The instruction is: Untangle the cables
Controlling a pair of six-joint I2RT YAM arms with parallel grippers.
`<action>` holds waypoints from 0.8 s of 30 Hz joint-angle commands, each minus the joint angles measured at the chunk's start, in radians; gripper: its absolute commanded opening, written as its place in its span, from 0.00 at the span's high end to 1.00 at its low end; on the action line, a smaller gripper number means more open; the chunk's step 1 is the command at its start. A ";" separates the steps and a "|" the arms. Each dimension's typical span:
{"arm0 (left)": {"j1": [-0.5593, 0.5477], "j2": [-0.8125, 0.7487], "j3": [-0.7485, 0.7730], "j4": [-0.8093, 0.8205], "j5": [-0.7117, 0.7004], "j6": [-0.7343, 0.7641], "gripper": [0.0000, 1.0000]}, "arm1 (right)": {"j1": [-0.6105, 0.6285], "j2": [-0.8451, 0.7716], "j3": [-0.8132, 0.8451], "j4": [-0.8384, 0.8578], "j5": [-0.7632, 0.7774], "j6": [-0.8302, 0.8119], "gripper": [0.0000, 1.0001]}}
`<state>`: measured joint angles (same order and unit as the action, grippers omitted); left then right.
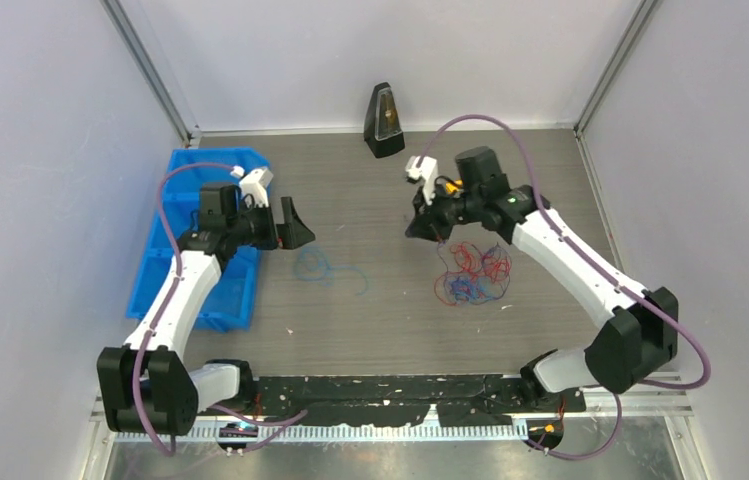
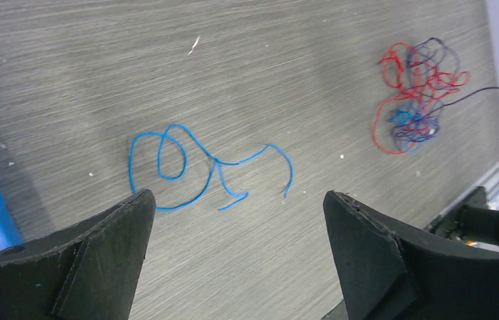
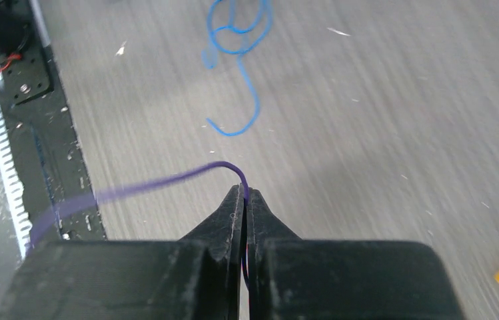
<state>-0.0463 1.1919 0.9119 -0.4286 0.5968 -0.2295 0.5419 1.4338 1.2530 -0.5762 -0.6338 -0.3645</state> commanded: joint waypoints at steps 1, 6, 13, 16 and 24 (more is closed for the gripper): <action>-0.046 -0.013 -0.034 0.104 -0.139 -0.015 0.00 | -0.084 -0.049 0.009 0.006 -0.019 0.050 0.95; -0.148 0.096 0.006 0.015 -0.368 -0.005 0.00 | -0.152 -0.085 -0.024 -0.006 -0.029 0.073 0.95; -0.297 0.294 0.087 -0.031 -0.609 -0.036 0.00 | -0.206 -0.114 -0.055 -0.017 -0.047 0.080 0.95; -0.335 0.388 0.122 -0.038 -0.616 -0.051 0.00 | -0.210 -0.112 -0.058 -0.019 -0.046 0.083 0.95; -0.405 0.493 0.206 -0.114 -0.670 0.014 0.45 | -0.218 -0.107 -0.068 -0.028 -0.041 0.083 0.95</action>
<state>-0.4377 1.6886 1.0542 -0.4923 -0.0170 -0.2543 0.3313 1.3628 1.1904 -0.6113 -0.6571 -0.2886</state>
